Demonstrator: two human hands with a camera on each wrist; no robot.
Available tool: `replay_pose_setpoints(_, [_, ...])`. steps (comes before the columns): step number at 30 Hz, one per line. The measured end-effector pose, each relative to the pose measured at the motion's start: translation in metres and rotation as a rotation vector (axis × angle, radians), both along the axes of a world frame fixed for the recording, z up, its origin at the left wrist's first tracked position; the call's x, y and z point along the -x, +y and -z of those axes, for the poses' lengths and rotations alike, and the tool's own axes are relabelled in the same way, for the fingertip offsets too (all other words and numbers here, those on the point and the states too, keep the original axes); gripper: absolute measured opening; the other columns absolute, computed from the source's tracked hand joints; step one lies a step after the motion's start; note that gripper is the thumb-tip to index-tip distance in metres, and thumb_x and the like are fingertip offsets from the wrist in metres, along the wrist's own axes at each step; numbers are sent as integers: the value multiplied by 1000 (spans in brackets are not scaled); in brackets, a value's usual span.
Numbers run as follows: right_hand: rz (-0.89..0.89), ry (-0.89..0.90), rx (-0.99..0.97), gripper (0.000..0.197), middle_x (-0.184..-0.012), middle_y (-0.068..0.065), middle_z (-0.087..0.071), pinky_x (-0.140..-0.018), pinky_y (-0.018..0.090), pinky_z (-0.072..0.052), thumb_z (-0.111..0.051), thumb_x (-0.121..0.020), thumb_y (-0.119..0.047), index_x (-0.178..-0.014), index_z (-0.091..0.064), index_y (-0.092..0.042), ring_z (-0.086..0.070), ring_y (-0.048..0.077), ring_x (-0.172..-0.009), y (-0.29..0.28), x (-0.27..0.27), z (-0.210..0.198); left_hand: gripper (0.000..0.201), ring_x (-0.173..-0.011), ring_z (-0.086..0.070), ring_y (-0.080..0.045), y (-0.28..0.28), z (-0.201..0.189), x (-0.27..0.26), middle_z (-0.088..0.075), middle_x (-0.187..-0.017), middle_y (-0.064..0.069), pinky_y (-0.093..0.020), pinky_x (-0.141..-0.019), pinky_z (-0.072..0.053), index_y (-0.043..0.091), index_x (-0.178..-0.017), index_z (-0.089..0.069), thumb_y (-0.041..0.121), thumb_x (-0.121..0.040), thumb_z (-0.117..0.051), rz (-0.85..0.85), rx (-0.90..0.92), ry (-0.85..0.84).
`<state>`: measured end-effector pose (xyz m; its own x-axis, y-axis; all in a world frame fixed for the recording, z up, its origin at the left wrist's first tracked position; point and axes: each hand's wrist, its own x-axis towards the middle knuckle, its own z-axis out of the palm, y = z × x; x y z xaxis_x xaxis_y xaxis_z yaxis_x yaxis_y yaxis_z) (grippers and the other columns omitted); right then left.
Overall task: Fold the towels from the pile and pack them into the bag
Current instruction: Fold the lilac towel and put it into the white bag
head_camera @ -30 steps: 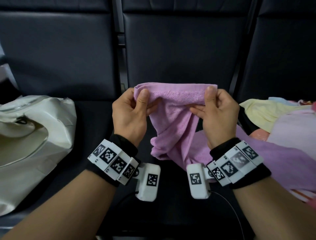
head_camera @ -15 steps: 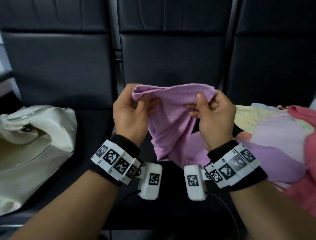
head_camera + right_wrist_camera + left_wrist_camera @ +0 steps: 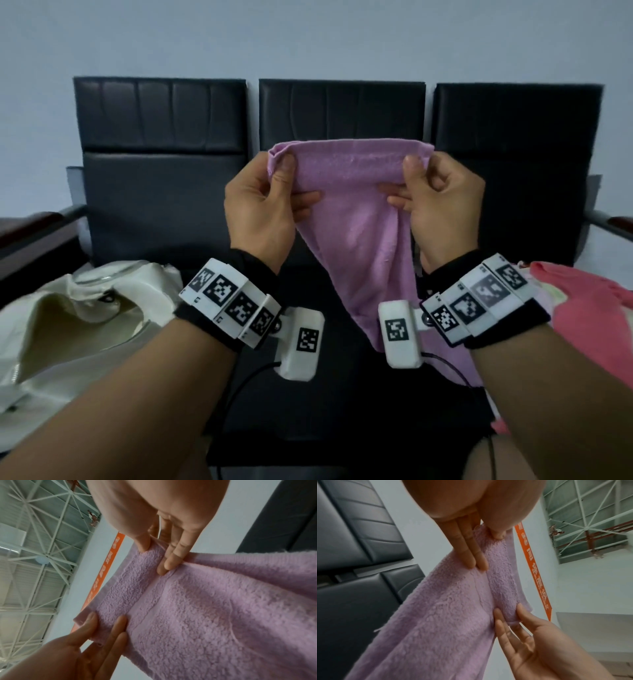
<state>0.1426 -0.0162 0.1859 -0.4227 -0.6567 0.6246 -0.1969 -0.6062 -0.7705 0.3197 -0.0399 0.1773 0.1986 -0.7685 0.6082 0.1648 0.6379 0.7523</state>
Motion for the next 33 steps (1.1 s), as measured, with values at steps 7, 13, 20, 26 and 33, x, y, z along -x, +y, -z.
replay_pose_setpoints(7, [-5, 48, 148, 16, -78, 6, -70, -65, 25, -57, -63, -99, -16, -85, -69, -16, -75, 25, -78, 39, -4, -66, 22, -86, -76, -30, 40, -60, -14, -72, -86, -9, -38, -81, -62, 17, -92, -72, 12, -105, -55, 45, 192, 26])
replay_pose_setpoints(13, [28, 83, 258, 24, -77, 4, -69, -56, 24, -54, -63, -99, -16, -76, -63, -21, -75, 21, -70, 83, -9, -123, 22, -82, -75, -26, 80, -117, -22, -68, -82, -8, -37, -82, -62, 17, -86, -70, 12, -103, -57, 38, 301, 14])
replay_pose_setpoints(20, [67, 111, 335, 19, -76, 2, -70, -53, 20, -50, -62, -100, -18, -81, -67, -18, -71, 15, -62, 130, -17, -173, 19, -81, -73, -21, 127, -169, -33, -67, -83, -12, -42, -84, -62, 19, -84, -70, 15, -100, -59, -44, 433, -13])
replay_pose_setpoints(26, [71, 121, 341, 17, -72, 0, -71, -53, 22, -51, -62, -100, -19, -84, -68, -22, -68, 12, -58, 153, -25, -198, 22, -78, -72, -27, 154, -192, -42, -69, -76, 1, -44, -82, -62, 28, -80, -74, 22, -99, -64, -93, 470, -16])
replay_pose_setpoints(33, [78, 148, 237, 20, -64, 1, -60, -51, 27, -43, -67, -97, -22, -90, -70, -3, -51, 12, -47, 152, -25, -198, 21, -54, -65, -12, 159, -193, -55, -62, -59, 2, -21, -51, -52, 12, -82, -65, 17, -102, -62, -10, 279, -15])
